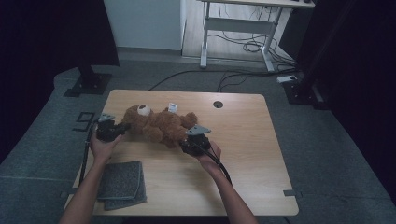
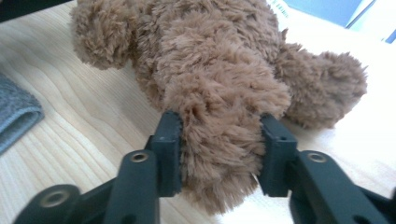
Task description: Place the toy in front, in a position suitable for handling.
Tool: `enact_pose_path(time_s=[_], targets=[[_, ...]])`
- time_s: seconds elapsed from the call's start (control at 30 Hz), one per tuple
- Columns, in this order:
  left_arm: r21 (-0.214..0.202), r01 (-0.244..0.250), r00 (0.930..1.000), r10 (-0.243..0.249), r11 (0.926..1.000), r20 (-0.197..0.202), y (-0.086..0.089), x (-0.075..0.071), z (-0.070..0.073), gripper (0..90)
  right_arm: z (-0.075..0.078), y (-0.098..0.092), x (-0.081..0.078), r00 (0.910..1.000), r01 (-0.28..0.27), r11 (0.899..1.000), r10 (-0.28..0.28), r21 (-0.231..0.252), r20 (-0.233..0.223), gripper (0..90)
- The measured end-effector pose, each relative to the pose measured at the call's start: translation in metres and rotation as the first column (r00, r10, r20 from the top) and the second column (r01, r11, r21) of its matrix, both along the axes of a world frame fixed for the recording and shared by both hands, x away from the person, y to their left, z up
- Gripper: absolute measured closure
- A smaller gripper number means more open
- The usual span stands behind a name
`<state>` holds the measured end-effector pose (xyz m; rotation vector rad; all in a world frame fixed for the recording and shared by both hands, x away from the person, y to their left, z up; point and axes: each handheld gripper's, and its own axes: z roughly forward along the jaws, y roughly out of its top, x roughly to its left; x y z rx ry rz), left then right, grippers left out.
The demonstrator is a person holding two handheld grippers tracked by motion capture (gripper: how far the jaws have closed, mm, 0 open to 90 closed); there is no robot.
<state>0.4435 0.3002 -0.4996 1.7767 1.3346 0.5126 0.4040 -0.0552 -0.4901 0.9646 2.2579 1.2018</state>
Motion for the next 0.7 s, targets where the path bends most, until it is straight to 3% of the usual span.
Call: enact_pose_path(time_s=[0.2,0.3,0.5,0.7], targets=[[0.01,-0.008,0.9997,0.008,0.9999,0.022,-0.005,-0.003,0.004,81.5,0.002,0.001,-0.002,0.9984,0.002,0.999,0.0,-0.032,0.057,66.9],[0.008,-0.013,0.9999,0.013,0.9999,0.0,-0.007,-0.002,0.008,83.4,0.004,0.0,-0.002,0.9945,0.029,0.998,-0.023,-0.058,0.102,69.3],[-0.004,0.011,0.9993,-0.01,0.9999,0.036,-0.014,-0.005,0.026,84.2,0.016,-0.009,0.004,0.9875,0.08,0.996,-0.075,-0.032,0.138,70.9],[-0.001,0.045,0.997,-0.045,0.999,0.063,-0.024,-0.012,0.043,84.3,0.026,-0.022,0.004,0.9846,0.094,0.996,-0.094,0.008,0.147,71.3]])
